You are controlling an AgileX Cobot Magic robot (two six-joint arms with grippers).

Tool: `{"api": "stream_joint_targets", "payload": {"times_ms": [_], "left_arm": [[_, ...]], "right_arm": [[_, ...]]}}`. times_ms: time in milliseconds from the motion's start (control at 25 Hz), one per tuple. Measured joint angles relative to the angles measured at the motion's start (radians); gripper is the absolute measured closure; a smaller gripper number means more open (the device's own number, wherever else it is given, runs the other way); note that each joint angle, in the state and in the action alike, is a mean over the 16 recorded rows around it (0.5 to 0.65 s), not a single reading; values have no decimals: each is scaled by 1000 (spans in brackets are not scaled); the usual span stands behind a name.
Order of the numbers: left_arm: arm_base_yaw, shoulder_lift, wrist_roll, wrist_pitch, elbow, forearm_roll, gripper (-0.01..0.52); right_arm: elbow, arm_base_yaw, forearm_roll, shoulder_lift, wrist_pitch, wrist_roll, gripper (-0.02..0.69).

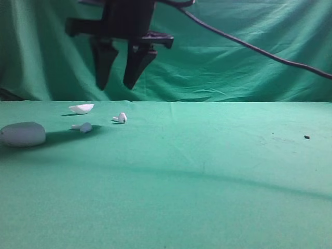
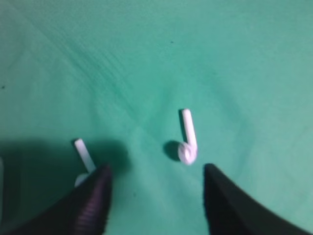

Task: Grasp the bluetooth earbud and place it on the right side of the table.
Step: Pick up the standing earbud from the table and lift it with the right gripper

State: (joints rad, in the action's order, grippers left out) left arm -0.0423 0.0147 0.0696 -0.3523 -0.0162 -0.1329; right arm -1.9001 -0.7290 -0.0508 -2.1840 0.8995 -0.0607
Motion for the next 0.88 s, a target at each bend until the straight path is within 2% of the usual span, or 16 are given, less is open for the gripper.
{"api": "stream_joint_targets", "payload": {"times_ms": [200,400,680,880], "left_arm": [[0,0,0,0,0,0,514],[0,0,0,0,0,0,514],[0,0,0,0,0,0,514],[0,0,0,0,0,0,514]], "right_arm": [[-105,-11,-3,-106,20,5,277],[-144,-1,-6,-162,17,19,217],[-151,18,-9,-196,-2,39,211],[-153,25,-11,-210,-13,47,292]]}}
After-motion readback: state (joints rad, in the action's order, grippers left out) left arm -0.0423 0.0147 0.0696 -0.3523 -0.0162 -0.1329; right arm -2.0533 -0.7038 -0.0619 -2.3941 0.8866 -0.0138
